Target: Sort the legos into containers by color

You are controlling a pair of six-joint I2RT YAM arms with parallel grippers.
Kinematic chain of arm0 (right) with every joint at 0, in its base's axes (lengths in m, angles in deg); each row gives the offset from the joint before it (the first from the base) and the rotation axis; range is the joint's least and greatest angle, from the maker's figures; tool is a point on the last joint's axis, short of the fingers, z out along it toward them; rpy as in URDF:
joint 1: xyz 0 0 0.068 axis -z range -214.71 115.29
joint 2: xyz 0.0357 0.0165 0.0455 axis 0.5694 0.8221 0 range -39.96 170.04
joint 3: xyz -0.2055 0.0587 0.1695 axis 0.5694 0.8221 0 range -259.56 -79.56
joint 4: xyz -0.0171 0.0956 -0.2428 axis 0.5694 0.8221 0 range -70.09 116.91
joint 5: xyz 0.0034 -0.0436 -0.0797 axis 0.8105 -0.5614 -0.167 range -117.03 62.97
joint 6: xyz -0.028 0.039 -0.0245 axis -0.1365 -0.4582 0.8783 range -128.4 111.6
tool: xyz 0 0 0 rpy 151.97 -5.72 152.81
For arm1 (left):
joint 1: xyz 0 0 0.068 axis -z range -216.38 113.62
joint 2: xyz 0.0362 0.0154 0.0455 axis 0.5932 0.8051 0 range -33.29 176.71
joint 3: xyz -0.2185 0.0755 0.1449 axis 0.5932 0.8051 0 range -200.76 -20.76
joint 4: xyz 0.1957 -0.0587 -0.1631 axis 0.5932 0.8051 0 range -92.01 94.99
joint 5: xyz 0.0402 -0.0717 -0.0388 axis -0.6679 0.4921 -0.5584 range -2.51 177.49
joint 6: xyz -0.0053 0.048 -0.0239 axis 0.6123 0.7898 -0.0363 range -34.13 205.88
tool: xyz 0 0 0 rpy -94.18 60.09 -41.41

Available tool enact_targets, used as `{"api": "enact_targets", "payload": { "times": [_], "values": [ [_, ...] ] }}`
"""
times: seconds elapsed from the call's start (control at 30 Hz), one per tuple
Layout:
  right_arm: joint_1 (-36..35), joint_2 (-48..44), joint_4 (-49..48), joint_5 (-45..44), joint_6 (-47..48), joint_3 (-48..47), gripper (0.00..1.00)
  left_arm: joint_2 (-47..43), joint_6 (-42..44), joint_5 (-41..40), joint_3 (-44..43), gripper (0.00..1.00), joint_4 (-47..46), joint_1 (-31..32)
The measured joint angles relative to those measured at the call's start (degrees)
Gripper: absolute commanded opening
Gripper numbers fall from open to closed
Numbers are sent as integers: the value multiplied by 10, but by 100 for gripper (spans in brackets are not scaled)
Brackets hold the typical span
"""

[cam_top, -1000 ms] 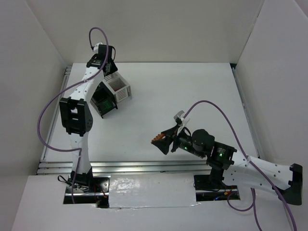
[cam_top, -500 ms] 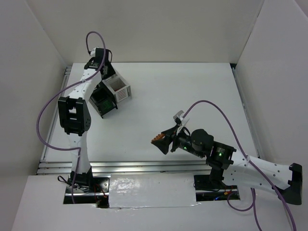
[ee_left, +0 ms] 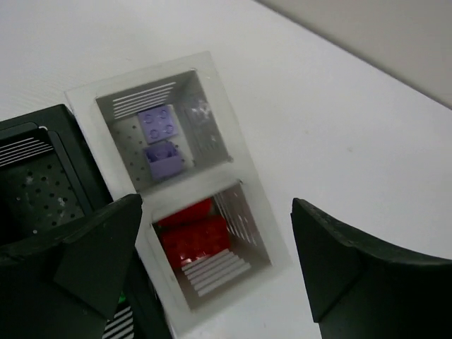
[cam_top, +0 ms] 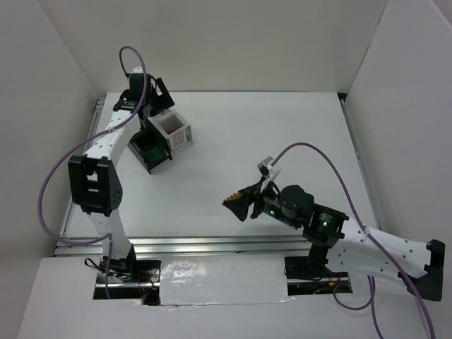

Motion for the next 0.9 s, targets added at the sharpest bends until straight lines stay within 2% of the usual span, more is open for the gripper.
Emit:
{"api": "enact_targets", "payload": {
  "times": [0.13,0.27,0.3,0.33,0.37,0.43,0.5,0.7,0.83,0.9],
  "values": [
    [36,5,32,-12,-57,-35,0,-136,34,80,111,99,-97,-1],
    [168,-16,44,47,-151,-50,0,-362,102,200,331,100,-292,26],
    [207,-24,46,71,-173,-50,0,-422,137,221,394,100,-347,52],
    [235,-32,47,87,-190,-50,0,-481,153,231,453,100,-364,87],
    [258,-38,47,112,-210,-50,0,-538,185,237,515,100,-416,138],
    [282,-42,47,167,-238,-53,0,-630,244,264,622,100,-469,248],
    [294,-38,37,237,-264,-58,0,-679,274,288,682,100,-492,321],
    [296,-9,-73,443,-354,-50,0,-681,315,285,679,100,-464,456],
    [295,-10,-95,497,-382,-36,0,-678,342,277,647,100,-457,515],
    [292,-11,-101,513,-390,-35,0,-669,352,270,635,95,-460,530]
  ]
}}
